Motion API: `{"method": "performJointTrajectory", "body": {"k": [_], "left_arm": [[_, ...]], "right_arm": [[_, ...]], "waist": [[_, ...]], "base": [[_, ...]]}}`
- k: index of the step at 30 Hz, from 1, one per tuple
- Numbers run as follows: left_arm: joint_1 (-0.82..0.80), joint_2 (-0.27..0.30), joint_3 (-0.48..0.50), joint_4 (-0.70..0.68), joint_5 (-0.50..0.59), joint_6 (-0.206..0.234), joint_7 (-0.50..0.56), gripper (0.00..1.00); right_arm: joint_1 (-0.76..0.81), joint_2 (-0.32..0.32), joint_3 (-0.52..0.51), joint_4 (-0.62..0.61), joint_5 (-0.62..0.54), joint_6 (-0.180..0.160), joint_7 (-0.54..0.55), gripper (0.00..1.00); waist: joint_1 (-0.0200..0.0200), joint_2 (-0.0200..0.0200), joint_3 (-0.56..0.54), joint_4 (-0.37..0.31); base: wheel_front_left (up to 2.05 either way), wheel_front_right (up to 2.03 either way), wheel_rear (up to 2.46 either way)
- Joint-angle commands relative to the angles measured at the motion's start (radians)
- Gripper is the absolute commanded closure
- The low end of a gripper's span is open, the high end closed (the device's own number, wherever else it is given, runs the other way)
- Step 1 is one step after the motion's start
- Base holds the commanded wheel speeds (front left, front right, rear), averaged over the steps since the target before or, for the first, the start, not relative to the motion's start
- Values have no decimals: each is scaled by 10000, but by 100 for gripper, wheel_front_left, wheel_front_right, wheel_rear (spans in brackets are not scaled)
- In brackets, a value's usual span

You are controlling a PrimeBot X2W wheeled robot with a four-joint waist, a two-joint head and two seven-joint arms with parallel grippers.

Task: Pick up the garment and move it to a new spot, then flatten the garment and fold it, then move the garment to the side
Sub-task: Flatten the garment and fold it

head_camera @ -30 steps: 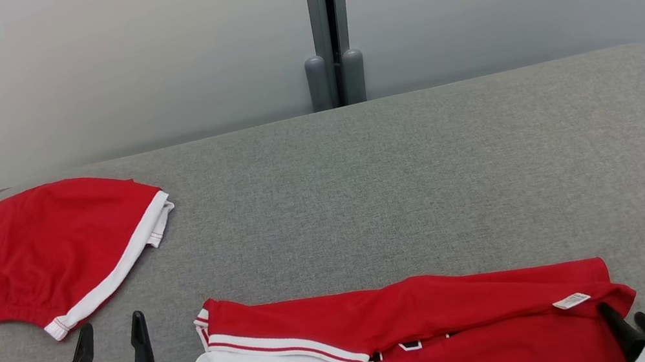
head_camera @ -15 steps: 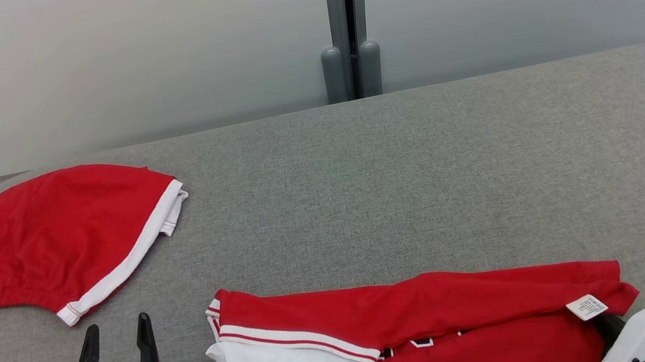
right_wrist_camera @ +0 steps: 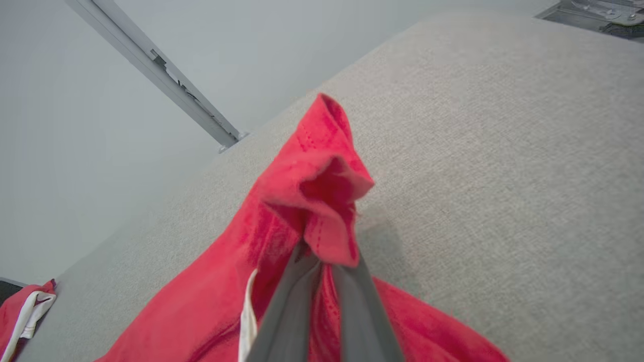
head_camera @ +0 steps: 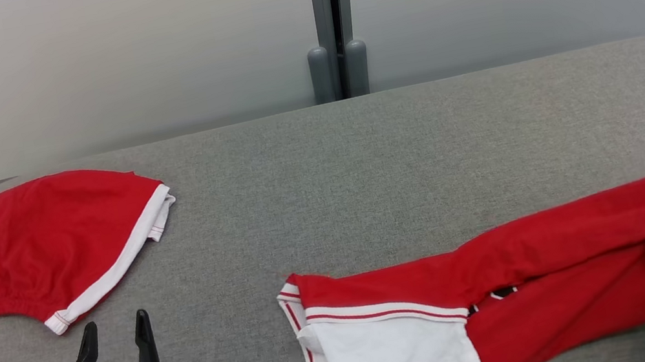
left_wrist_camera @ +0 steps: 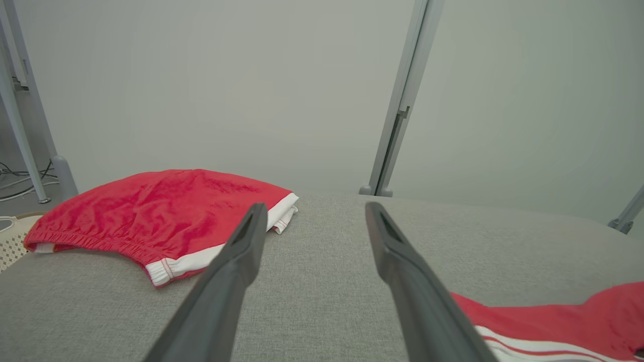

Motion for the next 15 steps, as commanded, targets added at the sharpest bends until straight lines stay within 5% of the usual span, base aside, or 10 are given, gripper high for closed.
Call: {"method": "performJointTrajectory", "body": {"k": [1,6,15], "left_arm": [[2,20,47,-43,-5,24,9,0],[171,-9,96,-7,-81,57,8,0],[329,38,75,-10,-129,60,42,0]], "right_arm": [[-142,-68,-72,-142,-41,-3,-71,100],[1,-220,-81,-1172,-385,-1,299,100],[1244,1246,703,-4594,-558,-1,1799,100]], "waist": [[0,-1,-51,-2],[0,-1,-283,48],[0,-1,-466,432]], "base": [[0,0,0],[0,0,0],[0,0,0]]}}
